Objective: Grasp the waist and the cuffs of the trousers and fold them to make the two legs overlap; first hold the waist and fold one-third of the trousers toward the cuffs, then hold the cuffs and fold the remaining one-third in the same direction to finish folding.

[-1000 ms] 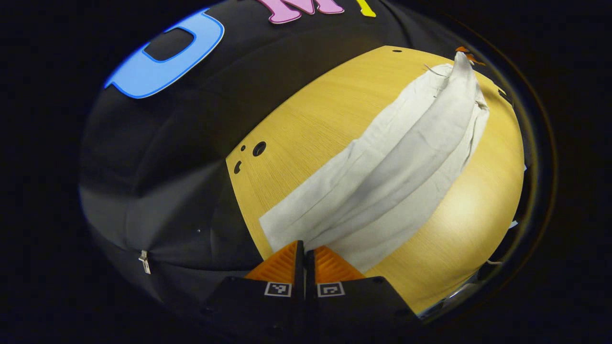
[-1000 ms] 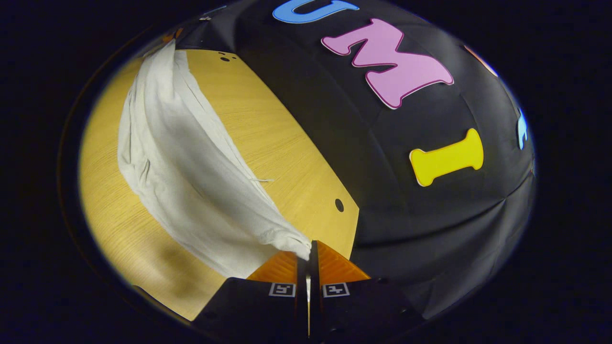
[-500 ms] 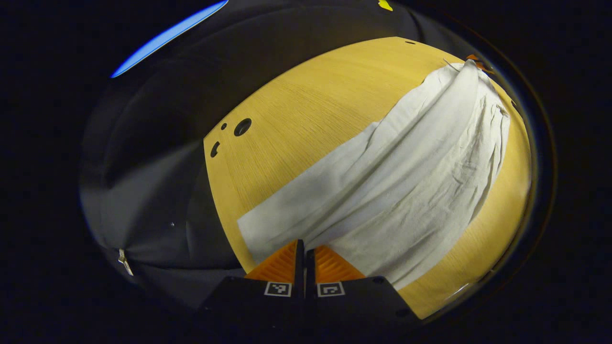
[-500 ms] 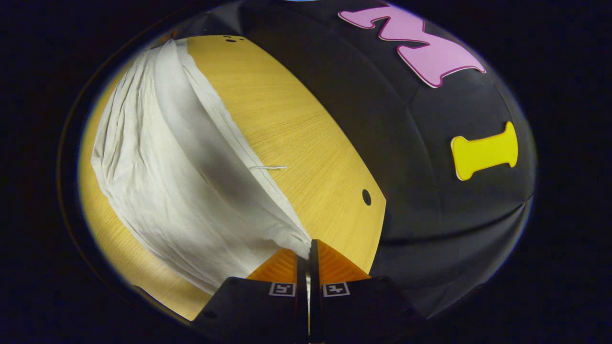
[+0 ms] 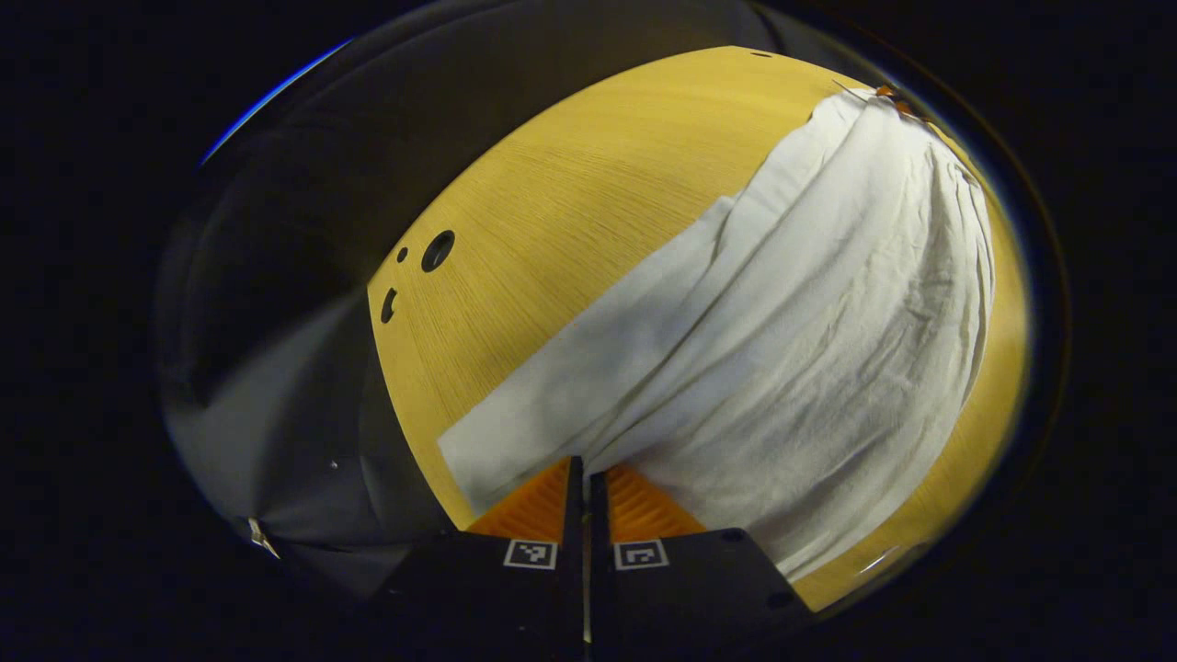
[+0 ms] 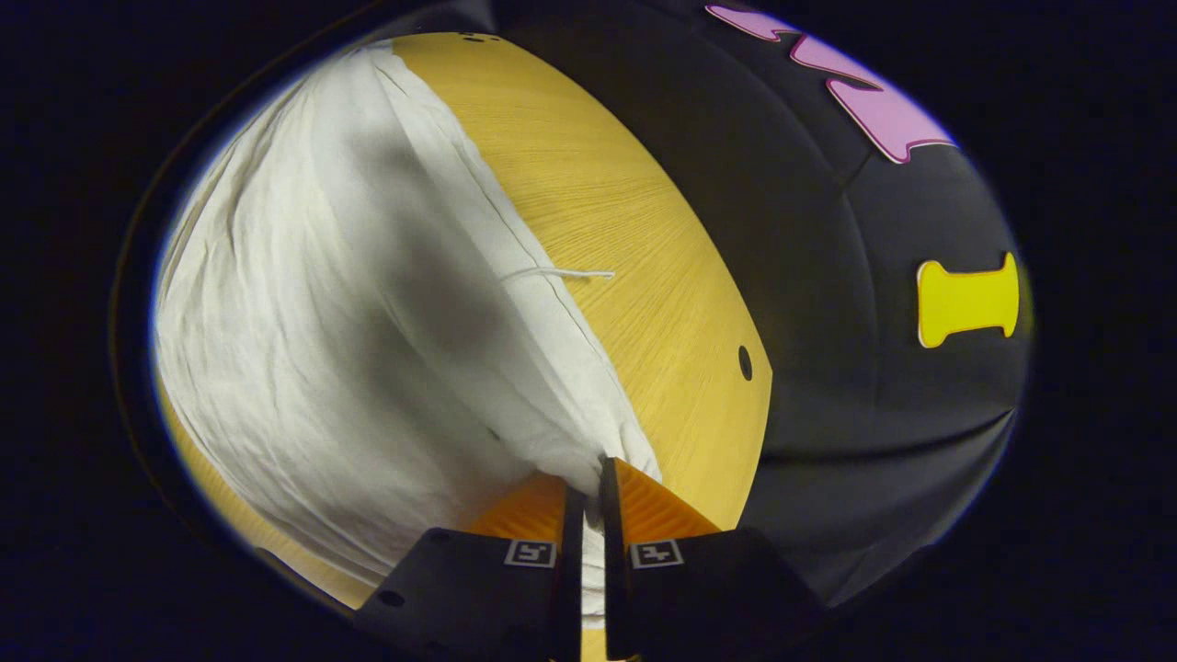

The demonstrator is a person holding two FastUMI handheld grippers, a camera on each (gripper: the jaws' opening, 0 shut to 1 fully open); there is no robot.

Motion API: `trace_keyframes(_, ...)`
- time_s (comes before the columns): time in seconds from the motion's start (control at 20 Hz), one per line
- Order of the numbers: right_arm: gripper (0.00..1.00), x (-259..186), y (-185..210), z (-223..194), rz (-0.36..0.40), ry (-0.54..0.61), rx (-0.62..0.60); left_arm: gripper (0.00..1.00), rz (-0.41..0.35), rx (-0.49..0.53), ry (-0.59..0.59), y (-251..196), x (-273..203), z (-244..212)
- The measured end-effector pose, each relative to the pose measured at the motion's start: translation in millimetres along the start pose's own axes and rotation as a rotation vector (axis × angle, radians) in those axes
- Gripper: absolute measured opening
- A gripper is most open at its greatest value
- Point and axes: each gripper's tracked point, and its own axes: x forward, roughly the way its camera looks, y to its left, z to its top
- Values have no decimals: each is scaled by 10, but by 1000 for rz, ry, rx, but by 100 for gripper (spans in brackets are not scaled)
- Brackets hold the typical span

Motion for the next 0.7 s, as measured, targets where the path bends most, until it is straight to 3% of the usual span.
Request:
trace_keyframes(0.05,21,-8,-24,-4,-7,-15,-19,12,14,24,0,23,31,-17)
trace_keyframes(0.15,39,-9,-71,-12,7,-35,-26,31,70,90,-3,146,-4,-14)
trace_keyframes(0.2,48,-8,-114,-36,9,-34,-21,54,103,119,-6,231,-30,2)
trace_keyframes(0.25,48,-27,-186,-67,-2,-31,-28,77,122,131,-9,296,-53,5)
trace_keyframes(0.3,58,-49,-263,-159,-24,-18,-46,100,120,137,7,329,-89,-60)
trace_keyframes(0.35,59,-89,-338,-261,-40,4,-59,100,118,141,29,336,-94,-144)
trace_keyframes(0.4,68,-116,-332,-304,-25,-3,-38,99,119,147,46,362,-108,-230)
trace_keyframes(0.45,71,-133,-359,-326,-17,-5,-17,99,123,147,48,411,-101,-320)
trace_keyframes(0.7,69,-273,-543,-525,-62,7,-11,98,206,115,116,696,-256,-824)
